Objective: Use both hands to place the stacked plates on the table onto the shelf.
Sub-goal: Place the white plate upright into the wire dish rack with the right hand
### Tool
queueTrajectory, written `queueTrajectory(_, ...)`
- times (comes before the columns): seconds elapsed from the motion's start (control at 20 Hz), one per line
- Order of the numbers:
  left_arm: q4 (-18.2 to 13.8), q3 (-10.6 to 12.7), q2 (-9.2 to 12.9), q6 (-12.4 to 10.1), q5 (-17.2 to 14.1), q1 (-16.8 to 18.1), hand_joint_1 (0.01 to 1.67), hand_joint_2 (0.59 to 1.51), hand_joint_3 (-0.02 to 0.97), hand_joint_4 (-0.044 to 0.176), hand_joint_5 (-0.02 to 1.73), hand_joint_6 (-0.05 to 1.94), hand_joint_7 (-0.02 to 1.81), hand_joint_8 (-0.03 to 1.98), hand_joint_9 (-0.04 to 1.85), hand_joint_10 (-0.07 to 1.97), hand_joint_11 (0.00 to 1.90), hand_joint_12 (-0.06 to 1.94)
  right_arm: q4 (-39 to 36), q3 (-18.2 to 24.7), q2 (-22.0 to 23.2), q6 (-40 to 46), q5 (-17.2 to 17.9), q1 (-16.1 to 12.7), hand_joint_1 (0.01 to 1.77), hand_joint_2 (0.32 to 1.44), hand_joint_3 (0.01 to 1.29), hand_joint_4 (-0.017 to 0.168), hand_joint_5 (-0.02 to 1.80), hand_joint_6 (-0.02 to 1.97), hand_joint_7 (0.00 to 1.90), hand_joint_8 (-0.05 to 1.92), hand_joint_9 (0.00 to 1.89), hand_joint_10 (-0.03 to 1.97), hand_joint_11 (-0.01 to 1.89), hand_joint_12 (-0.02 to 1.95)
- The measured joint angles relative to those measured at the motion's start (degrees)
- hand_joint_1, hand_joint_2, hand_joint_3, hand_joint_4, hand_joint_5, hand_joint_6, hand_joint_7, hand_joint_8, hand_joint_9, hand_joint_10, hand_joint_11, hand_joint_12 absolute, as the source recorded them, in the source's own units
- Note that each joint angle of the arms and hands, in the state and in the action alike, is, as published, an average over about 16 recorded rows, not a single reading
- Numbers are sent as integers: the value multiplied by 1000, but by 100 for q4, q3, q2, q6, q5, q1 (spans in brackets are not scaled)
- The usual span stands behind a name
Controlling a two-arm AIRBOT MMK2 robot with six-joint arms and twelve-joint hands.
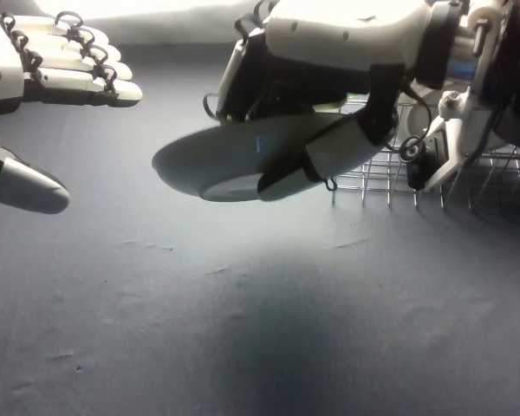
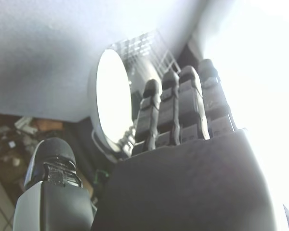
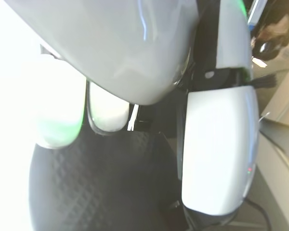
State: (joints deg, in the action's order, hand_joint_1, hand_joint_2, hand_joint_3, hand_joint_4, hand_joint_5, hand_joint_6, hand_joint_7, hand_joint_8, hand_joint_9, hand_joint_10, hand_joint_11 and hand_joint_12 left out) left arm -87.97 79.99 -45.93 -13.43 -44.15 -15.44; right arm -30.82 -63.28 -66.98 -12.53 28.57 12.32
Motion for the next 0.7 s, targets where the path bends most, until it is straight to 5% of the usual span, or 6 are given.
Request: queueTrajectory(0.7,-414,335,-106,247,414,-304,14,1083,1,9,132,9,119,13,95,-58,20,136,1143,136,298,-12,-331,-401,1179,857,10,-9,1167,617,1396,1795,1624,1914,1711,1916)
